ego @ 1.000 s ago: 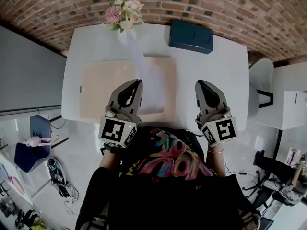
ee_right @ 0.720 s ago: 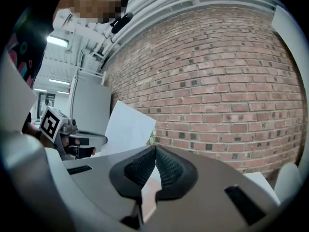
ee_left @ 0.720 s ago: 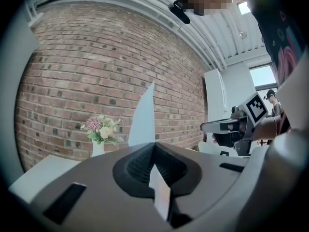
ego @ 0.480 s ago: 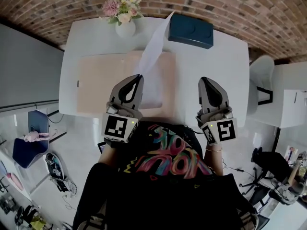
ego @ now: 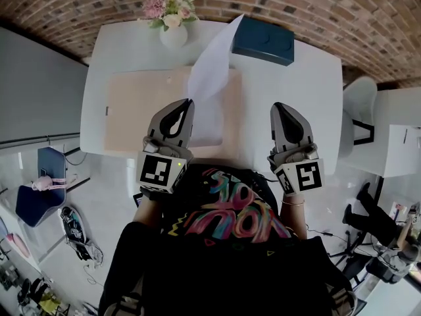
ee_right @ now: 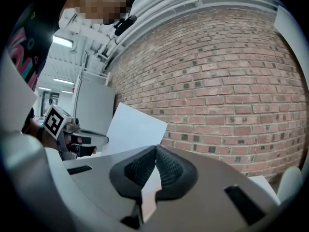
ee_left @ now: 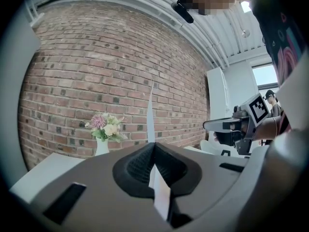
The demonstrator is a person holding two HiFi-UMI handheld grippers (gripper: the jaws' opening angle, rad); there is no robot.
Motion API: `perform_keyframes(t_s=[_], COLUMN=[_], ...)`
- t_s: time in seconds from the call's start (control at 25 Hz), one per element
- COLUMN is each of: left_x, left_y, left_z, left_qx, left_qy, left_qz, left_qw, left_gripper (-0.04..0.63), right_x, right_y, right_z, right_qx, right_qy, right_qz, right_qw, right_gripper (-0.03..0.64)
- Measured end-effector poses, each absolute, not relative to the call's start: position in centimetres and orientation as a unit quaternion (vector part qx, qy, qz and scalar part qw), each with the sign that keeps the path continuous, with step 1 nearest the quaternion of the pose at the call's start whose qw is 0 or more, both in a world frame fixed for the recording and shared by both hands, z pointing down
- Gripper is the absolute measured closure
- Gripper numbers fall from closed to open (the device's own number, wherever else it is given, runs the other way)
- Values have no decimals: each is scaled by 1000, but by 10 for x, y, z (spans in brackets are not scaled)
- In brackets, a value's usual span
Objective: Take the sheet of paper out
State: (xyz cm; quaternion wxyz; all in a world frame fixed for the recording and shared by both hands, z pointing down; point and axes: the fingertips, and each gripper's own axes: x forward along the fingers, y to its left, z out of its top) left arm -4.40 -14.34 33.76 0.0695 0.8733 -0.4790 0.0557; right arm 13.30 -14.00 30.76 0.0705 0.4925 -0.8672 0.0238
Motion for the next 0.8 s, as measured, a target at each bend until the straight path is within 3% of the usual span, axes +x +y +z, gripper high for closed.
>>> perform_keyframes(t_s=[0.8], left_x=[-51], left_y=[-145], left_z=[339], left_qx=[871], left_qy=[-482], left_qz=[57], left_qw=[79], left_gripper=[572], right_x=[132], right_y=[-141], right_z=[307], right_qx=[489], right_qy=[-869], right_qz=[44], right_qw=[67], right_gripper=[601])
